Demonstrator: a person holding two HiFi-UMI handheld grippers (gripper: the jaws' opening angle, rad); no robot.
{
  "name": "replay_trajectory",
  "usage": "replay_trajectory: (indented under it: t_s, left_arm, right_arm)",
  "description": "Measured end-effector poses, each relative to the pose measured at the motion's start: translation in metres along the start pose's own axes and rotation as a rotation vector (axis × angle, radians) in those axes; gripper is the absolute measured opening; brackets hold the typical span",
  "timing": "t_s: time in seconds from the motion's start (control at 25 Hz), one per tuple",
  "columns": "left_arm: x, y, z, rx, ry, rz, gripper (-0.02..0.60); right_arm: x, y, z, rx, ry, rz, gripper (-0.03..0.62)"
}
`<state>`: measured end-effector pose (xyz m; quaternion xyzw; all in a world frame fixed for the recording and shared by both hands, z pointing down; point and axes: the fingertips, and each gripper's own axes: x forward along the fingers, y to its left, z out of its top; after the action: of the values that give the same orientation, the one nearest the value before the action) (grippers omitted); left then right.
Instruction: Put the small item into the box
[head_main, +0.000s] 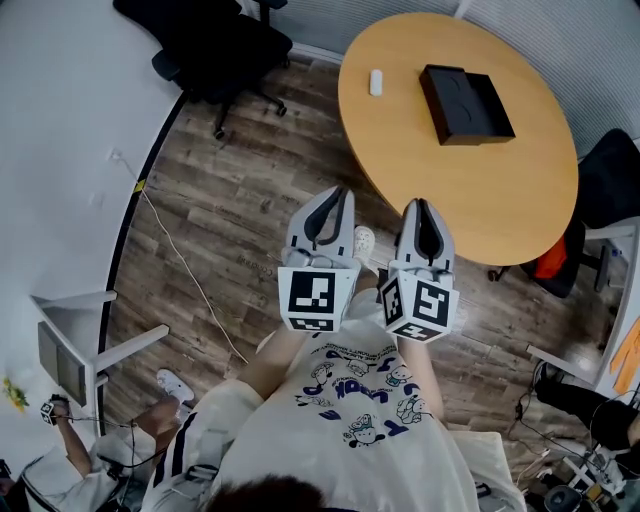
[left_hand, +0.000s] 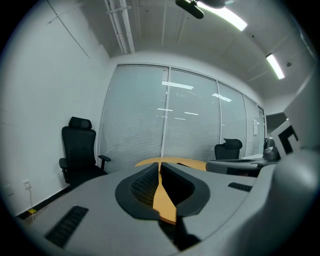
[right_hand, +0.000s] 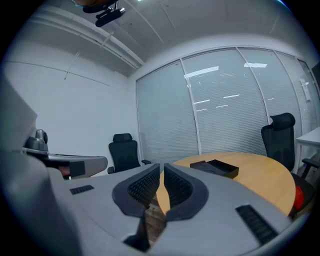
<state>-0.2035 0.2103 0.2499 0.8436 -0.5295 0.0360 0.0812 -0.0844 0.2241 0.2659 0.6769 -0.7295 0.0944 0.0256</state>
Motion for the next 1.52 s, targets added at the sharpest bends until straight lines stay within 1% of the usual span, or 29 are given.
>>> replay_trajectory:
  t_s: [0.28,0.48,1.08,1.28,1.52]
  left_arm:
    - [0.035,0.011,0.009,0.000,0.000,0.025,0.031]
    - [0.068,0.018,0.008,-0.006,0.014,0.046,0.031]
    - [0.177,0.019,0.014,-0.012,0.046,0.071,0.031]
    - [0.202,0.020,0.012,-0.014,0.060,0.087,0.031]
    - [0.224,0.023,0.005,-0.043,0.083,0.108,0.031]
  right_arm:
    - [0.041,-0.011,0.006,-0.003,0.009,0.020,0.044]
    - [0.073,-0.023,0.009,0.006,0.012,0.035,0.044]
    - [0.165,-0.075,0.020,-0.003,0.045,0.067,0.044]
    - [0.189,-0.084,0.017,0.004,0.063,0.093,0.044]
    - [0.210,-0.088,0.011,-0.005,0.087,0.127,0.044]
